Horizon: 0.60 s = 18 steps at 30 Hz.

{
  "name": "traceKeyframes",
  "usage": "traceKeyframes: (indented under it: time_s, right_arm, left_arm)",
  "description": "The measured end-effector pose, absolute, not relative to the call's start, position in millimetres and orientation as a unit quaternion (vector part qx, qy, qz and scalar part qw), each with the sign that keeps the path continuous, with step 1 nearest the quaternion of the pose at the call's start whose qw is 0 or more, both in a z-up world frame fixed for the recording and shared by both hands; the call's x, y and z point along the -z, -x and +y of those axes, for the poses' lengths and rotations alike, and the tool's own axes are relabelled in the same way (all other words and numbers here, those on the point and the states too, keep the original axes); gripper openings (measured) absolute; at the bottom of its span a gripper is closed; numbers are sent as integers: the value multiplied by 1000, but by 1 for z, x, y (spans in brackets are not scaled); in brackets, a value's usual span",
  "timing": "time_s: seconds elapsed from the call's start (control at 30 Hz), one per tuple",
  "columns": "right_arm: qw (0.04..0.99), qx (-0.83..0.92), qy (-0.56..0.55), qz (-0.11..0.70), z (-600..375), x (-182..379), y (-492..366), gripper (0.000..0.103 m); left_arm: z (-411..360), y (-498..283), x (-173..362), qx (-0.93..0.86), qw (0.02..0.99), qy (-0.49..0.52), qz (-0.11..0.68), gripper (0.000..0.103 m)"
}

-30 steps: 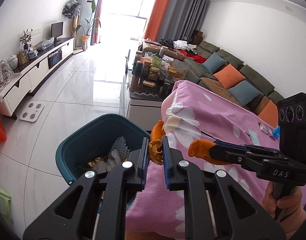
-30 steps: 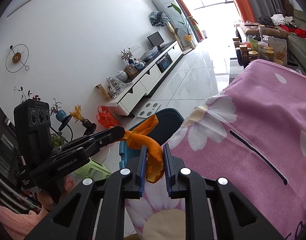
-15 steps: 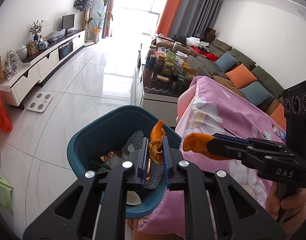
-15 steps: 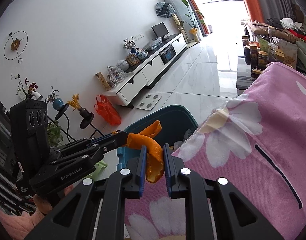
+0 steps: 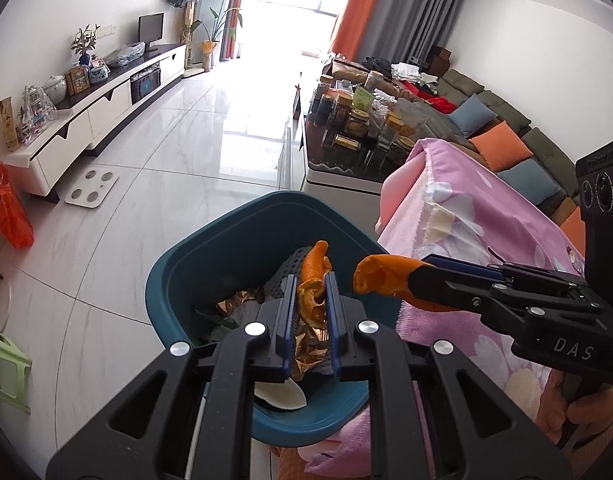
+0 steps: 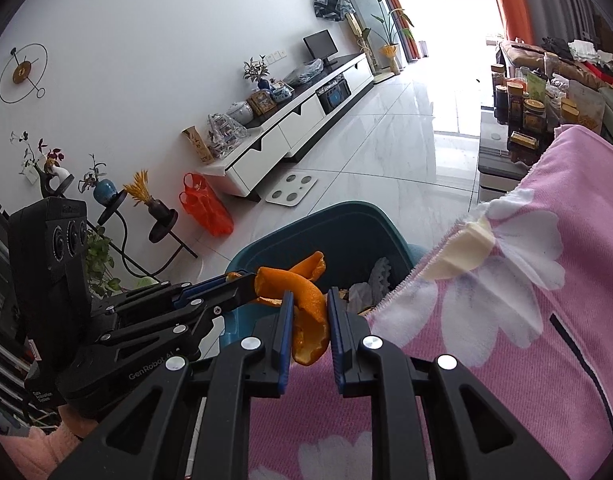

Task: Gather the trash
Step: 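Open both grippers over the teal bin to drop the orange peel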

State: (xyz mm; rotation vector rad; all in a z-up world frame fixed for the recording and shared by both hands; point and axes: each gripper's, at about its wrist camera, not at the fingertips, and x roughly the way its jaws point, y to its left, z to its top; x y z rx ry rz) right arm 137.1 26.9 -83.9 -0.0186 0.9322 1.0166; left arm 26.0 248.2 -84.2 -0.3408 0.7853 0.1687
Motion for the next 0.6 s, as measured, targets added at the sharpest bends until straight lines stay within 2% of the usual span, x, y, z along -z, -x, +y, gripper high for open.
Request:
traceKeyframes:
  time_s: [0.47, 0.53, 0.6]
  right_arm:
    - [768, -459, 16, 447, 47, 95, -139, 18]
    - [768, -457, 14, 449, 45, 96, -139, 23]
    - [769, -456, 12, 448, 41, 96, -140, 25]
  left_arm:
    - [249, -41, 104, -90, 895, 171, 401, 15]
    - [250, -41, 106, -90, 895, 172, 403, 22]
    - [250, -41, 107, -95, 895, 170, 402, 36]
